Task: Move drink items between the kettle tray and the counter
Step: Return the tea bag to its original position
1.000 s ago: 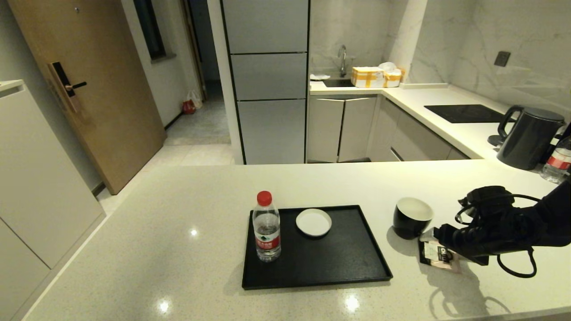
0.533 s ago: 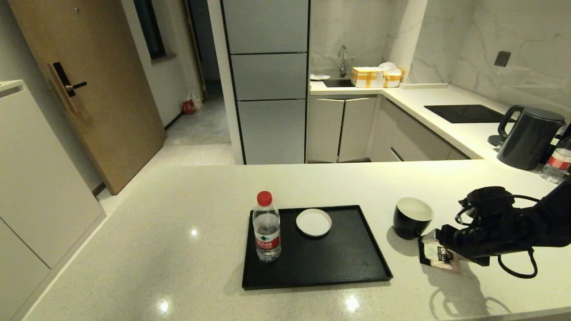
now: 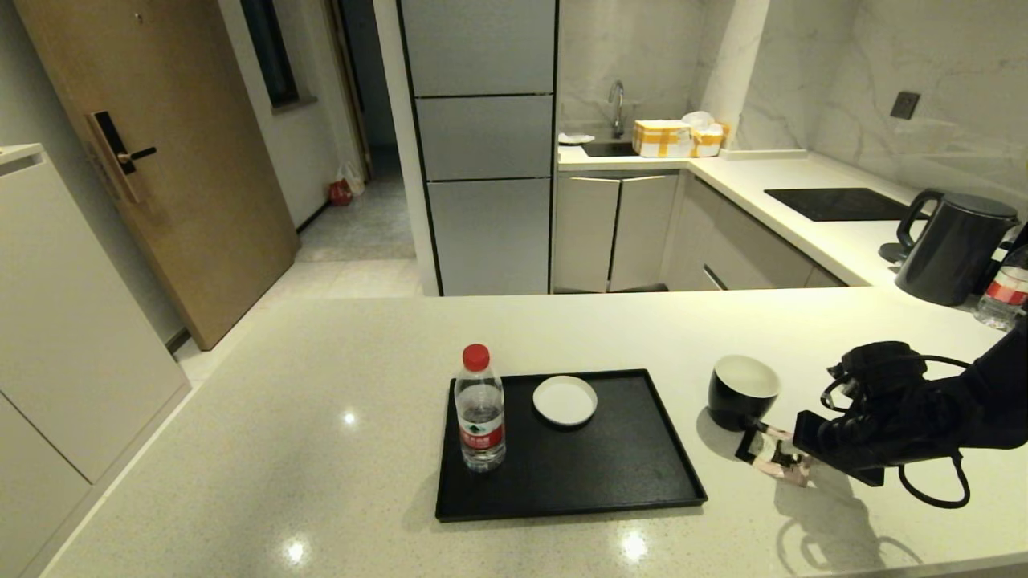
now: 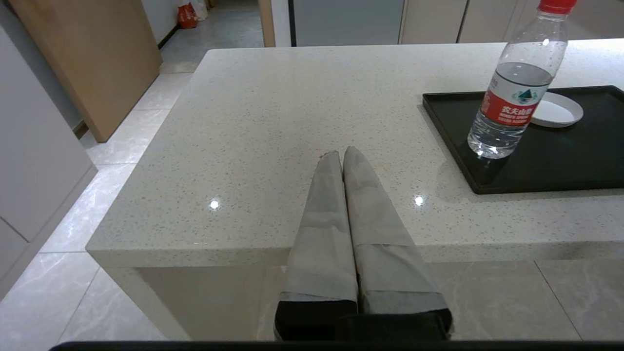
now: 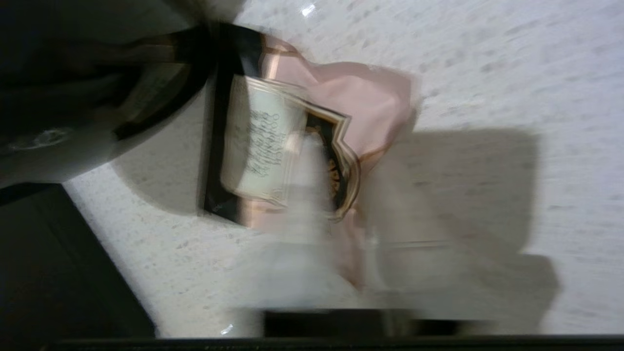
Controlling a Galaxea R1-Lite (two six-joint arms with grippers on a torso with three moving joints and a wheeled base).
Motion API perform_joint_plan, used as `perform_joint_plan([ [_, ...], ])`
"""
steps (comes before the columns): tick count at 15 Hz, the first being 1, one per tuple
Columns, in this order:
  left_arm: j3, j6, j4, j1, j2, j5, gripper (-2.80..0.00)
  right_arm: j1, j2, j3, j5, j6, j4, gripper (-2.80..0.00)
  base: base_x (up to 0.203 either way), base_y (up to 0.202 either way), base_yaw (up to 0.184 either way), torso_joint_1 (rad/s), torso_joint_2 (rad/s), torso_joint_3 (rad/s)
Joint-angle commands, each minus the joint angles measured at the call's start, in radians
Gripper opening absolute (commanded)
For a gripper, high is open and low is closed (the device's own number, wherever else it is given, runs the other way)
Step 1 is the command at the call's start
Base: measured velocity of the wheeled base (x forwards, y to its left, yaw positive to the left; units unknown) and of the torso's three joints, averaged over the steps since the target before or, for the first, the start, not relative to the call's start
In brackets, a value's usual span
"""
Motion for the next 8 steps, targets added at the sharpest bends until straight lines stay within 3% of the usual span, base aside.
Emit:
perform_joint_plan([
  [1,0.002,0.0,0.0,0.0,-0.002,0.0,-2.8,0.0,0.002,-0.001,0.0,0.002,-0.004,-2.8,0.0,0.0,0.0,0.0,0.0,0.0],
  [8,0.002,-0.001,0.0,0.0,-0.002,0.0,-2.8,0.0,-0.026,0.01,0.0,-0.003,-0.002,-2.8,0.0,0.0,0.0,0.0,0.0,0.0],
])
